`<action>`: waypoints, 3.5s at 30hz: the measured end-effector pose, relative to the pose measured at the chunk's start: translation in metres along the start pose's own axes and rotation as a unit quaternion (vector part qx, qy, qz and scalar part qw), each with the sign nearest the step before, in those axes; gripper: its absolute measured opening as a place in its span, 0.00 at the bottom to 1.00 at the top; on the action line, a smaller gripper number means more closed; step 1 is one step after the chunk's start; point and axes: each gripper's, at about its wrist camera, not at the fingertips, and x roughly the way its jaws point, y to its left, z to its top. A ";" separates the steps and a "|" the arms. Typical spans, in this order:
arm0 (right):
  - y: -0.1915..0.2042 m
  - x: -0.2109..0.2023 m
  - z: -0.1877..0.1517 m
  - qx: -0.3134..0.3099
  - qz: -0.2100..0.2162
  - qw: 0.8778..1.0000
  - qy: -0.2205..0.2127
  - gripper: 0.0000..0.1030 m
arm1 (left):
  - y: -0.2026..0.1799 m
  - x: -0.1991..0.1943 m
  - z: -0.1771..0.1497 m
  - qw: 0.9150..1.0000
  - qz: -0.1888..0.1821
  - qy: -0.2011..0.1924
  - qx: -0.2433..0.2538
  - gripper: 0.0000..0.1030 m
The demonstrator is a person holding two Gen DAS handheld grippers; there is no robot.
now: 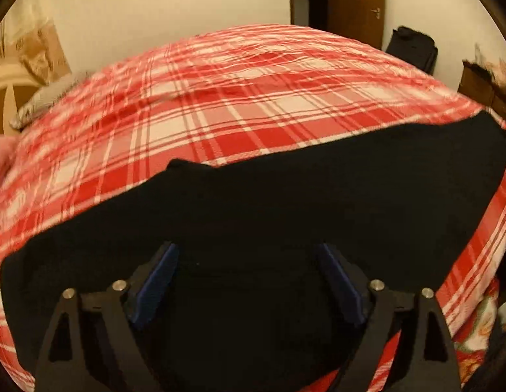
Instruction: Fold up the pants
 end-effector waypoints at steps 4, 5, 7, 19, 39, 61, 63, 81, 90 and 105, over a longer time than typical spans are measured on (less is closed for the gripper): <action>-0.034 -0.007 0.010 0.064 0.013 0.998 -0.005 0.59 | -0.012 -0.015 0.004 1.000 0.010 -0.011 0.012 0.88; -0.046 -0.007 0.010 0.087 0.007 0.996 -0.002 0.59 | -0.017 -0.018 0.006 1.000 0.009 -0.016 0.017 0.88; -0.059 -0.003 0.009 0.113 0.007 0.993 0.008 0.59 | -0.026 -0.020 0.013 0.999 0.000 -0.024 0.027 0.89; -0.070 0.012 -0.006 0.136 0.064 0.987 0.058 0.37 | -0.047 0.014 0.016 1.000 -0.012 -0.003 0.023 0.93; -0.044 0.002 -0.001 0.128 0.086 0.988 -0.006 0.15 | -0.048 0.016 0.015 1.000 -0.010 0.004 0.014 0.98; 0.168 -0.006 -0.010 -0.101 0.171 0.980 -0.008 0.14 | -0.075 -0.018 0.041 0.992 -0.124 -0.024 0.001 0.98; 0.189 0.008 -0.020 -0.123 0.173 0.977 0.006 0.14 | -0.076 -0.014 0.041 0.991 -0.135 -0.018 -0.005 0.98; 0.162 0.025 -0.041 -0.135 0.207 0.968 0.052 0.46 | -0.143 0.015 0.066 0.976 -0.214 0.034 0.027 0.86; 0.127 0.022 -0.034 -0.077 0.200 0.977 0.007 0.46 | -0.189 0.033 0.073 0.972 -0.225 0.057 0.033 0.86; 0.128 0.022 -0.037 -0.068 0.184 0.980 -0.014 0.51 | -0.206 0.038 0.084 0.968 -0.244 0.064 0.008 0.70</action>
